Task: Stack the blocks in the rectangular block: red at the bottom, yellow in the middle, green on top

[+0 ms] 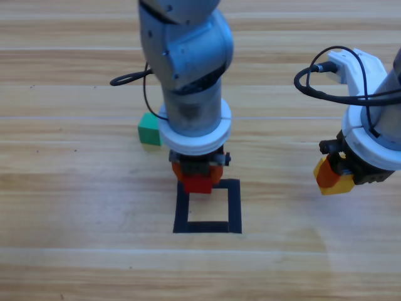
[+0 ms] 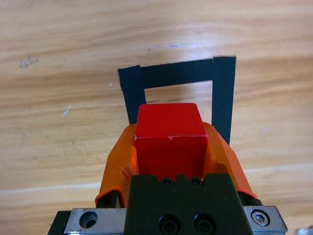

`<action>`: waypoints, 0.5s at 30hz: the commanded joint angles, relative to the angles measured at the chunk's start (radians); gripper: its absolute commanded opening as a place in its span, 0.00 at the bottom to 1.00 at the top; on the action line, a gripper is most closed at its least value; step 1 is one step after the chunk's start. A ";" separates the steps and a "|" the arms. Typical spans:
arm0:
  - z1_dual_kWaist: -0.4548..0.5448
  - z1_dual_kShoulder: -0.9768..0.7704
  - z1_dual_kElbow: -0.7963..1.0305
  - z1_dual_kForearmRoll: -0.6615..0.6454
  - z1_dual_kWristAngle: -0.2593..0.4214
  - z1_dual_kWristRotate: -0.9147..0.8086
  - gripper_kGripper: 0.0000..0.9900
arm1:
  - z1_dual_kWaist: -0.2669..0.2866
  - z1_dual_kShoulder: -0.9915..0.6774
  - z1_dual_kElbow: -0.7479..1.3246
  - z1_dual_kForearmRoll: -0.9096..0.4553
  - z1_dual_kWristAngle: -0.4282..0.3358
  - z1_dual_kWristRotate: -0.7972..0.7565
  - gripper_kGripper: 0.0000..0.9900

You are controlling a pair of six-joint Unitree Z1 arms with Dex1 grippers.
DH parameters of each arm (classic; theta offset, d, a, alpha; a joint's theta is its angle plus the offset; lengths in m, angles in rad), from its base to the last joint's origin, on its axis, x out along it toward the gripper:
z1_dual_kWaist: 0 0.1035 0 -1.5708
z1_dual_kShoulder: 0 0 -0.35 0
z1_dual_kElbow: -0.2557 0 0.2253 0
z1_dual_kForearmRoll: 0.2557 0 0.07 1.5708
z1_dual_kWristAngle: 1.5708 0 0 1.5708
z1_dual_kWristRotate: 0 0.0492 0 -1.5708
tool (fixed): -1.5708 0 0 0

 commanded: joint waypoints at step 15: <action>-0.057 0.132 -0.091 0.071 0.007 -0.172 0.07 | 0.001 -0.005 0.020 0.004 -0.011 -0.023 0.00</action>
